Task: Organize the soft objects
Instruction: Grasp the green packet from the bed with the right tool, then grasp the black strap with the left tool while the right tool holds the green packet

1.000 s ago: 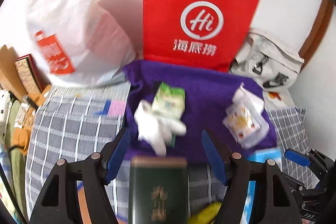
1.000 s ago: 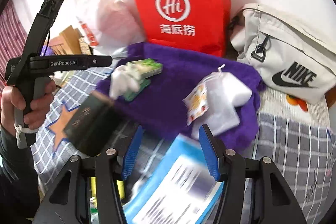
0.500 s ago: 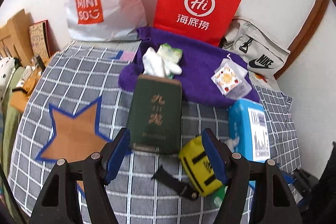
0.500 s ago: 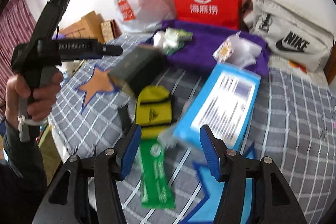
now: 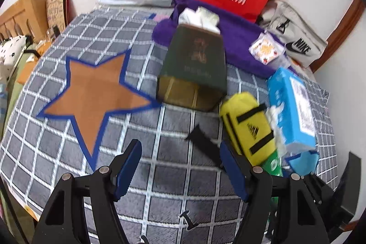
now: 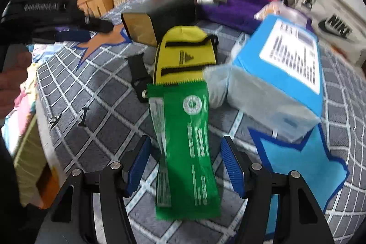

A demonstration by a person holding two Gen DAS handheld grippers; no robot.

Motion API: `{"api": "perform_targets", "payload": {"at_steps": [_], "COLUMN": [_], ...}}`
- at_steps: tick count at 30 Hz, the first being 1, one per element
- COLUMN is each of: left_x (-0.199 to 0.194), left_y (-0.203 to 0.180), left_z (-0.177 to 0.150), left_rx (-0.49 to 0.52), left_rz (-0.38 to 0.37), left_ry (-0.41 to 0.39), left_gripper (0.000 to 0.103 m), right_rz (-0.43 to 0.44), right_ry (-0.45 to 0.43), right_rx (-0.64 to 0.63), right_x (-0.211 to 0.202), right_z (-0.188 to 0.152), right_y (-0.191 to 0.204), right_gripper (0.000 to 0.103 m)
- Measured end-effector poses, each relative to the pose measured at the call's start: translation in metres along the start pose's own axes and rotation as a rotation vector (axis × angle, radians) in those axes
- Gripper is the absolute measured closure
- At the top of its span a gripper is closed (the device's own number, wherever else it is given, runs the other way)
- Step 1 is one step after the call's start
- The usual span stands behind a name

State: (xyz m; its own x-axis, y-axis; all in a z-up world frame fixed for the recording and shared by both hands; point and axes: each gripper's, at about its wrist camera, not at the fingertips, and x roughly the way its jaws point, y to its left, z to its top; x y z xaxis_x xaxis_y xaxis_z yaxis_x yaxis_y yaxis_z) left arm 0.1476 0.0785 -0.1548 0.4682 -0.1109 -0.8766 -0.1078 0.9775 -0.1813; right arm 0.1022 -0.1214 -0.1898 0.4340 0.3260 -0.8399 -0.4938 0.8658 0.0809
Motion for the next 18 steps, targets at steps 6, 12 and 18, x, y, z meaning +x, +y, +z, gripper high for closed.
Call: {"api": "perform_targets", "payload": {"at_steps": [6, 12, 18], "left_x": [0.021, 0.043, 0.054], "left_y": [-0.018, -0.029, -0.051], "left_z": [-0.013, -0.012, -0.007], "left_rx": [0.040, 0.050, 0.104], "left_rz": [0.031, 0.131, 0.179], "left_ry": [0.040, 0.056, 0.045], "left_gripper": [0.034, 0.034, 0.034], "right_rz": [-0.014, 0.016, 0.035], "right_ry": [-0.016, -0.049, -0.073], "right_rx": [0.001, 0.027, 0.076], "right_x": [-0.007, -0.029, -0.041], "right_z": [-0.008, -0.020, -0.028], "right_y": [-0.003, -0.010, -0.023], "right_gripper": [0.074, 0.074, 0.074]}}
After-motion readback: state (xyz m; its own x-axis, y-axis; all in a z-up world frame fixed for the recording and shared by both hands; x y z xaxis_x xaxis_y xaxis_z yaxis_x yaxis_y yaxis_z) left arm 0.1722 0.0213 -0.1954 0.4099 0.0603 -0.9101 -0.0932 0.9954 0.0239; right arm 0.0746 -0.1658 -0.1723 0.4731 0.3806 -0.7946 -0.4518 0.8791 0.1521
